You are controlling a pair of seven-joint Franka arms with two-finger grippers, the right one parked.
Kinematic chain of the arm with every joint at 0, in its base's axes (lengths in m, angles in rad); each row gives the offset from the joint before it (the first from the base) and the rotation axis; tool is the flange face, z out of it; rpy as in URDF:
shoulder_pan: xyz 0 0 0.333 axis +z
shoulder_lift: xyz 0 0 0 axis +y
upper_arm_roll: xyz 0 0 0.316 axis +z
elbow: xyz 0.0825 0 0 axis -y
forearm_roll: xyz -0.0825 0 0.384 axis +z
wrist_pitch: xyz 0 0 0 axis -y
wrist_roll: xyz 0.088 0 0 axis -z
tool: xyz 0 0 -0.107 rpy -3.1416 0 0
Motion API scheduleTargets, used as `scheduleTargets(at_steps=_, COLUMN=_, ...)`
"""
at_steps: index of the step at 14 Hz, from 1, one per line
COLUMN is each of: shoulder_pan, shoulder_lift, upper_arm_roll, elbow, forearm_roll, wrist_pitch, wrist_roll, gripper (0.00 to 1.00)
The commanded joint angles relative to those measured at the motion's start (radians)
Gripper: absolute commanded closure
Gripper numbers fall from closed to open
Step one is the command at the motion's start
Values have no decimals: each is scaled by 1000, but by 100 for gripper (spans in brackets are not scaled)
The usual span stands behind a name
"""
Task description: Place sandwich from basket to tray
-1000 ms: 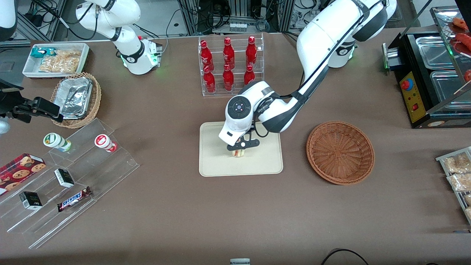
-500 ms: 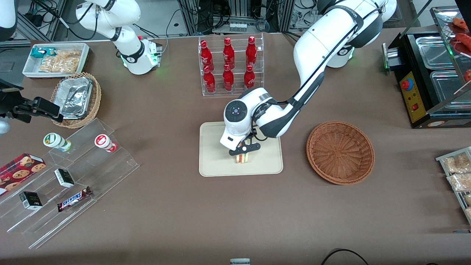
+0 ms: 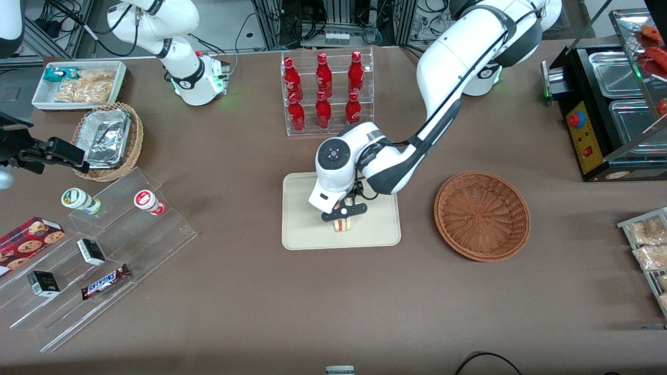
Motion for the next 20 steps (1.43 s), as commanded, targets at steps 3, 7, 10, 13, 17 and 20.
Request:
scheduleTargets(at_steps=3, shoulder_pan=63, shoulder_lift=-170, upper_arm_roll=9, elbow=-17, forearm_roll=14, wrist_pitch=-137, wrist_roll=-16, gripper=0)
scheduleTargets(at_steps=7, shoulder_pan=181, shoulder_lift=-258, upper_arm_roll=3, elbow=-77, forearm_roll=8, wrist_pitch=-197, wrist_roll=24, gripper=0)
scheduleTargets(at_steps=10, shoulder_pan=271, shoulder_lift=-319, upper_arm_roll=-1, elbow=-155, forearm_roll=-9, wrist_pitch=-191, wrist_roll=128, gripper=0)
scheduleTargets(at_steps=13, shoulder_pan=362, shoulder_lift=-406, upper_arm_roll=-1, elbow=-236, forearm_roll=-73, wrist_pitch=-199, wrist_roll=286, gripper=0)
scheduleTargets(at_steps=17, shoulder_pan=474, shoulder_lift=-555, upper_arm_roll=-1, elbow=-363, forearm_roll=-145, wrist_pitch=-214, wrist_roll=499, gripper=0)
scheduleTargets(at_steps=20, shoulder_pan=531, shoulder_lift=-658, upper_arm_roll=44, elbow=-404, forearm_roll=-261, wrist_pitch=-300, wrist_roll=755, gripper=0)
